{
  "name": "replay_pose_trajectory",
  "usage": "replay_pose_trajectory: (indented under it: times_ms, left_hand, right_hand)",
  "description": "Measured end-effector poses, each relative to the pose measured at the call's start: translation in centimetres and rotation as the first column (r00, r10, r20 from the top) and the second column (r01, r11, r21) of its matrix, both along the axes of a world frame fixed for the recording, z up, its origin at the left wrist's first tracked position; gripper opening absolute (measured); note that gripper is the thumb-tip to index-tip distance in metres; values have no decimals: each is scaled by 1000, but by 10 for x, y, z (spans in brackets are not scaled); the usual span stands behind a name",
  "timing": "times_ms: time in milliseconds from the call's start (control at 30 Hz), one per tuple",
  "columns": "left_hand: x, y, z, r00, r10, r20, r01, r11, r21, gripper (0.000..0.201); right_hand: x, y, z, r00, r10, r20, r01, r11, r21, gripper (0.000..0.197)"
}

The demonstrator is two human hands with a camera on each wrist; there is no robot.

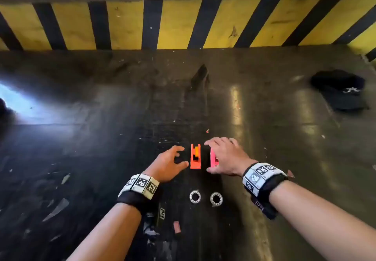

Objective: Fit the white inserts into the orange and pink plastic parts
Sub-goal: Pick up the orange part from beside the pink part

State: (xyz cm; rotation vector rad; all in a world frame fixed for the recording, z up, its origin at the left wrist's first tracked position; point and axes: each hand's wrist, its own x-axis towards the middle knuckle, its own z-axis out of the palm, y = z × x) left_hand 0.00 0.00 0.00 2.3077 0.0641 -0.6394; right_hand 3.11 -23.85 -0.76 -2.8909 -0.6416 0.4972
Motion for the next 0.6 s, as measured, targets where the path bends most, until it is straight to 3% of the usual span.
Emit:
replay_pose_trajectory:
  times_ms: [200, 333, 433, 600]
  left_hand:
    - [36, -15, -28, 992, -42, -120, 50, 996, 68, 75]
    - [46, -14, -50, 985, -13, -174, 21, 999, 44, 72]
    - [50, -12, -62, 983, 21, -182, -22, 1000, -4, 65]
    - [51, -10, -63, 983, 64, -171, -89, 986, -144, 48]
  right_hand:
    - [29, 39, -35, 992, 102, -81, -114, 980, -161, 120]
    - [33, 44, -59, 994, 97, -60, -107, 971, -212, 115]
    - [29, 44, -63, 997, 59, -42, -64, 992, -108, 106]
    - [14, 33, -57, 998, -47, -40, 54, 977, 204, 114]
